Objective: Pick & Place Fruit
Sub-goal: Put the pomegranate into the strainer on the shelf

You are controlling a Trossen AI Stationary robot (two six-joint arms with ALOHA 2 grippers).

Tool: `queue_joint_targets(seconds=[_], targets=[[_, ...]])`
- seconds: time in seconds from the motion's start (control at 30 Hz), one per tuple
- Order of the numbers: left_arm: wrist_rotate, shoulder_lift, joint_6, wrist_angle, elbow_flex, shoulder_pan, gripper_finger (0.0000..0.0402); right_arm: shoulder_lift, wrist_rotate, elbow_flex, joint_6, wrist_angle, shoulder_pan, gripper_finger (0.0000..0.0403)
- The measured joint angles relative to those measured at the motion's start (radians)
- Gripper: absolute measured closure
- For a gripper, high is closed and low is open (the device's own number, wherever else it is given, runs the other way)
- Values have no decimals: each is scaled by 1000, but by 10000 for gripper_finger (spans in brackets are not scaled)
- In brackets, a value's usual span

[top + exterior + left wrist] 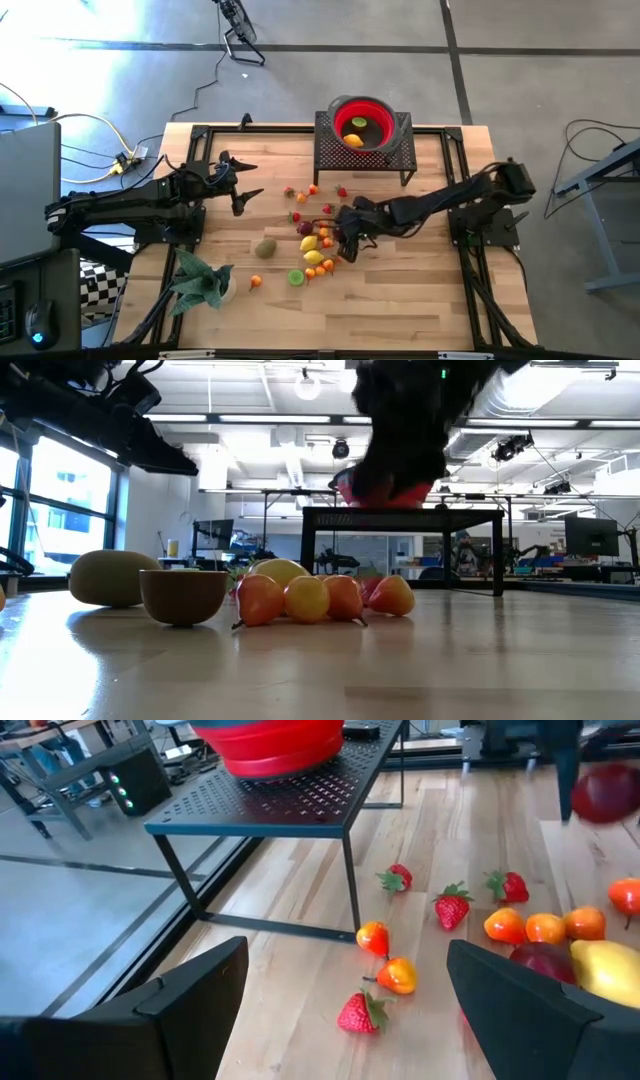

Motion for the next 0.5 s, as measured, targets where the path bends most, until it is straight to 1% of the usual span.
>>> queue_joint_targets(seconds=[0.13,0.3,0.4,0.5], targets=[[0,0,0,0,0,0,64,-88,78,0,0,5,-15,204],[-1,0,0,1,0,0,64,-203,158,1,-12,56,-53,208],[-3,0,0,2,0,0,64,-255,203,1,-59,93,-77,207],[-4,0,0,1,0,0,64,-296,232,1,-139,140,-114,207]])
